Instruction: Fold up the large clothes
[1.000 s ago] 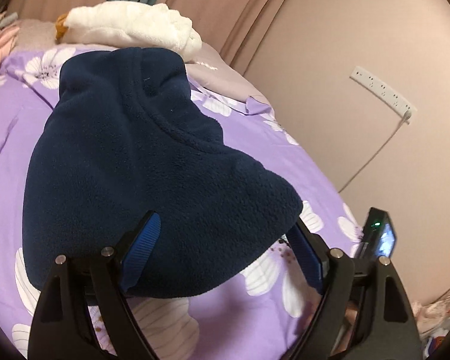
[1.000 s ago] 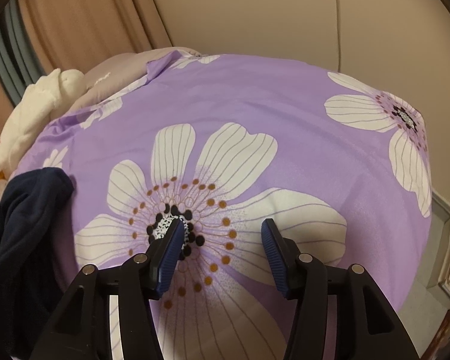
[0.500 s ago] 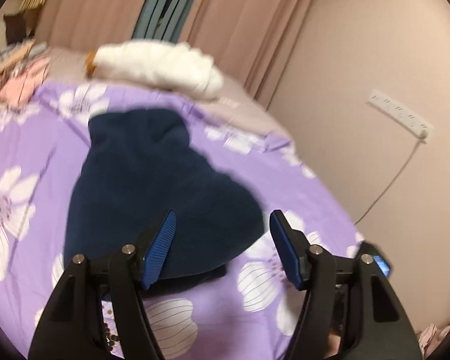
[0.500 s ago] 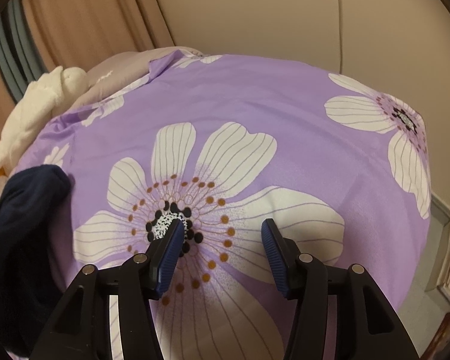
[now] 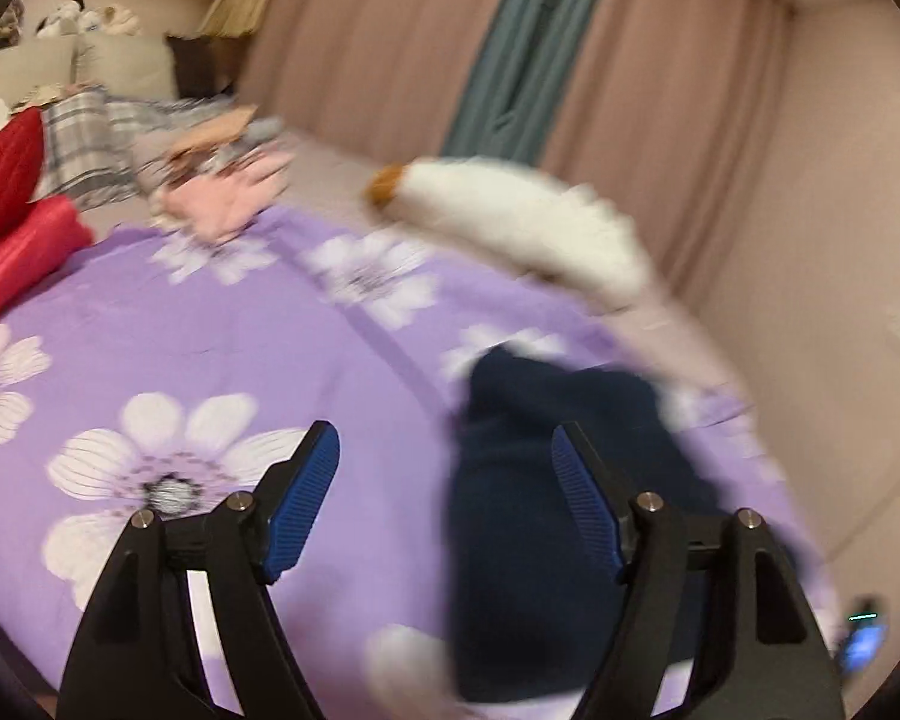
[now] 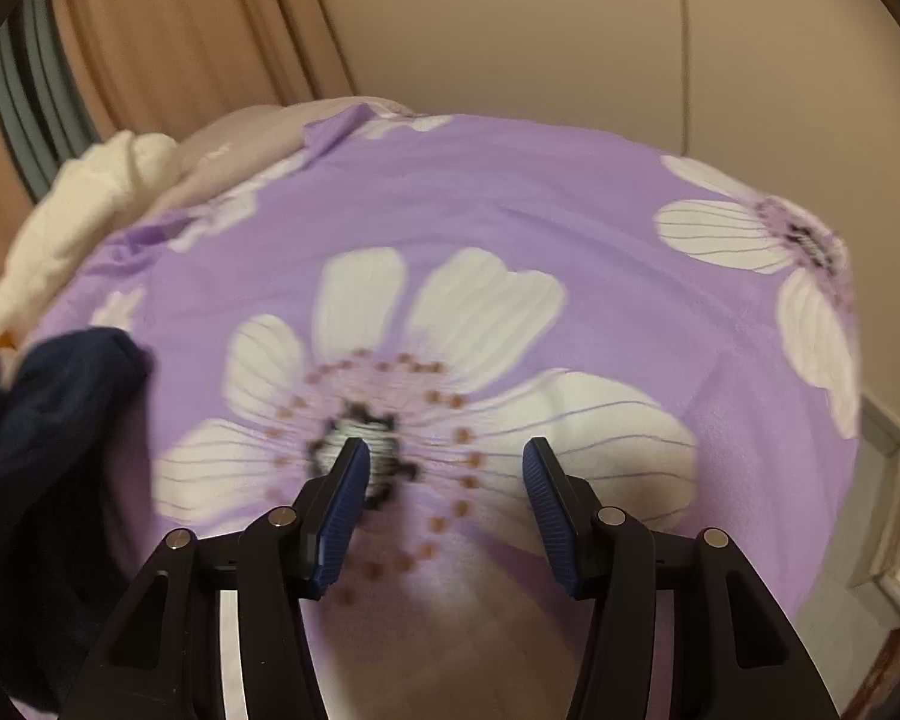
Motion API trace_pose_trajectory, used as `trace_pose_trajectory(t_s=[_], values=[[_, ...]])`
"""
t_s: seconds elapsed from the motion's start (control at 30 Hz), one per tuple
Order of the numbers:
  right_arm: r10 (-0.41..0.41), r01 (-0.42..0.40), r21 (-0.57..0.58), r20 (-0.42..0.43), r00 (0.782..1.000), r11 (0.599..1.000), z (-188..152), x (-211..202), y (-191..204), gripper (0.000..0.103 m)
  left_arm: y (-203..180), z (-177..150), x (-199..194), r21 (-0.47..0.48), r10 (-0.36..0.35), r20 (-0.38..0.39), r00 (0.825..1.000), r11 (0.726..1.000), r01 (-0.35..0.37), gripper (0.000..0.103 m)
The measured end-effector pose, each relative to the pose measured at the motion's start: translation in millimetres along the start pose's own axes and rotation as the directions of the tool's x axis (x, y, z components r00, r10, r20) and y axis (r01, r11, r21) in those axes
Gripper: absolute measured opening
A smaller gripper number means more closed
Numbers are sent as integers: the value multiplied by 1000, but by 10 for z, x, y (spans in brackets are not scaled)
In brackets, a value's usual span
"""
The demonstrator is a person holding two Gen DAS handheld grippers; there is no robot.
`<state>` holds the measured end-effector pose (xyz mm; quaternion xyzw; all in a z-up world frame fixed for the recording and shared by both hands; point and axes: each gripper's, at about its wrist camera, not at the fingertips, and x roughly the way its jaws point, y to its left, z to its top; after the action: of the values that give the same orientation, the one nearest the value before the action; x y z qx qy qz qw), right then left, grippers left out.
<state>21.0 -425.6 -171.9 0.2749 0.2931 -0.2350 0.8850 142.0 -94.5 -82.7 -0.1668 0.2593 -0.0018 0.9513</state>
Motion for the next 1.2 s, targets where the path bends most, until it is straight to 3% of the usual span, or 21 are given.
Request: trace_pose_trajectory(t_s=[0.07,0.13,0.2,0.23,0.27,0.33,0.43,0.53,0.57,0.63,0.67,0.7,0.73,0.77,0.8,0.83,0.87,0.97,1.03,1.13,1.2], values=[[26,-26,-11,32,999,1000,60,-103,106,54,120,-20,254,-46,-5,0,1000,999,5,67],[55,-51,-41,116,992,998,146,-282,278,53,172,-26,391,-76,16,2,1000,997,-16,61],[89,-78,-69,181,979,995,229,-444,510,44,183,-28,541,-78,68,-16,998,995,-70,51],[112,-99,-79,181,977,992,278,-488,641,35,185,7,615,-83,79,-29,996,993,-81,46],[149,-136,-86,173,974,987,321,-530,786,30,166,32,683,-96,69,-45,997,993,-73,46],[240,-222,-122,170,956,967,399,-639,1116,30,114,120,808,-108,20,-54,998,994,-26,46],[287,-246,-209,200,937,947,481,-727,1690,30,-144,295,995,-97,34,-25,999,995,-36,48],[288,-234,-247,212,934,940,522,-495,2178,30,-441,260,1407,-5,77,-106,991,997,-78,54],[270,-212,-263,208,940,941,490,-369,2295,30,-493,174,1647,24,90,-183,979,996,-87,59],[123,-65,-318,164,979,946,357,175,2444,30,-446,-26,2083,35,108,-349,931,994,-102,65],[62,-13,-326,141,988,945,255,337,2403,30,-324,-89,2232,-31,54,-419,906,997,-74,72],[-19,35,-314,52,998,949,125,715,2251,30,-162,-105,2257,-150,-36,-433,900,988,-32,74],[0,-15,-236,-62,998,972,97,930,2029,30,-31,-125,2234,-247,-99,-417,903,969,-8,79],[78,-95,-128,-138,987,987,145,1002,1832,29,45,-153,2202,-297,-136,-405,904,955,11,79],[212,-207,45,-209,955,977,224,1090,1552,29,62,-166,2173,-302,-137,-396,908,953,12,79],[316,-279,180,-228,921,943,283,1158,1325,29,59,-170,2157,-302,-132,-396,909,953,7,79],[341,-296,210,-227,912,932,308,1171,1241,29,35,-162,2151,-287,-120,-403,907,958,-1,79],[238,-213,135,-211,948,968,313,1022,1295,29,-42,-134,2108,-221,-69,-406,911,975,-25,79],[146,-146,16,-165,975,989,350,801,1493,29,-57,-116,2070,-199,-43,-402,914,979,-41,81],[86,-91,-96,-47,995,991,410,428,1726,29,-57,-132,2105,-206,-46,-406,913,978,-42,81],[77,-76,-125,7,997,989,457,261,1722,29,-43,-143,2141,-215,-54,-405,913,976,-38,81]])
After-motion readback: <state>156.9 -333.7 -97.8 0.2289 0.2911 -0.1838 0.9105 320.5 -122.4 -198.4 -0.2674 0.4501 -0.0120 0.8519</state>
